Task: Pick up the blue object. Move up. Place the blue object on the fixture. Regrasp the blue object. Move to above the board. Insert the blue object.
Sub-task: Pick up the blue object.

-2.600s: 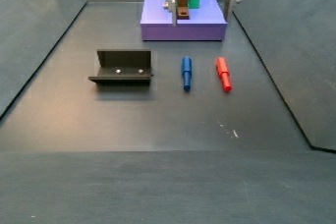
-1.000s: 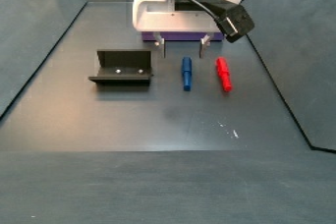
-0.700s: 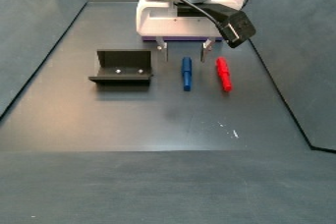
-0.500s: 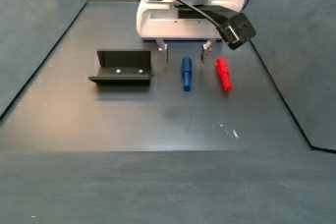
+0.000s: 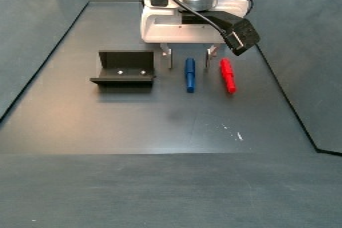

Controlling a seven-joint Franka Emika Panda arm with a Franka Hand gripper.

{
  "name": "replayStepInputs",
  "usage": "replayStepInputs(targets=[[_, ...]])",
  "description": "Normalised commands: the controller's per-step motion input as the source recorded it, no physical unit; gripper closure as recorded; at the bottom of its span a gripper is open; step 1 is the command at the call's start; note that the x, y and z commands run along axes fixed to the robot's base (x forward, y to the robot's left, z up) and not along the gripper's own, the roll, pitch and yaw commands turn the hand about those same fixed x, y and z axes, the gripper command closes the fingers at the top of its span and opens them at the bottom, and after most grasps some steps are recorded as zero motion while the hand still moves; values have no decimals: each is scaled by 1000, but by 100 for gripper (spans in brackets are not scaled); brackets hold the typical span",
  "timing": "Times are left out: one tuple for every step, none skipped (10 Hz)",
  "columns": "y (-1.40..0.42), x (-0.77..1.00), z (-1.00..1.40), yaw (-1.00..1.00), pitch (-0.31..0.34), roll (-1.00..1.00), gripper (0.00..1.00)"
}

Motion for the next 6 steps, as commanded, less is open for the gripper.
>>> replayStepInputs(targets=[[0, -11, -43, 0, -20, 0, 0], [0, -51, -151, 0, -49, 0, 0], [0, 0, -49, 0, -6, 0, 0], [0, 0, 0, 0, 0, 0, 0], [0, 0, 0, 0, 0, 0, 100], [0, 0, 0, 0, 0, 0, 100]])
